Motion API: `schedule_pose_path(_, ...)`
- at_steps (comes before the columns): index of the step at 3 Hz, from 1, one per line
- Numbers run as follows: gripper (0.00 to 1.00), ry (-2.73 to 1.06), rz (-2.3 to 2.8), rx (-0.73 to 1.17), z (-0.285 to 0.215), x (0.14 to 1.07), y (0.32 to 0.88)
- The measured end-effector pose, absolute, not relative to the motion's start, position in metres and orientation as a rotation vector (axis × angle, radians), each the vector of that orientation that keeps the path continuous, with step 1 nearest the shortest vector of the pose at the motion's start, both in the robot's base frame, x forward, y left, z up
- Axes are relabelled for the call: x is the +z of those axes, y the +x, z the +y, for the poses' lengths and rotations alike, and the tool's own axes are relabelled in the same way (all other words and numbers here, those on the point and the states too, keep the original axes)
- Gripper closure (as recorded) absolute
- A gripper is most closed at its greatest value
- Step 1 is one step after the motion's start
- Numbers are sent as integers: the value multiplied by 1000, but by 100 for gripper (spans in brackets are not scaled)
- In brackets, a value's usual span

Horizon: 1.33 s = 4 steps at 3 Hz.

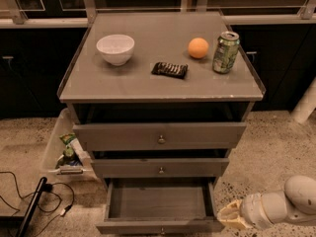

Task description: Close bottom drawer

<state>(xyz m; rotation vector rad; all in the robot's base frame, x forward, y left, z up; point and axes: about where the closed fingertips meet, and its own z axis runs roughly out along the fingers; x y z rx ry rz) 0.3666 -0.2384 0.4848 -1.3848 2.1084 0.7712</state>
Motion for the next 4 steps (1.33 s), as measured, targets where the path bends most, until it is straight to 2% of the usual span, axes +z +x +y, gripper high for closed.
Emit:
schedule_pose_path(3,100,-1282,2113,717,-230,303,394)
schedule_pose_path(4,100,-1284,2113,716,-230,304,395)
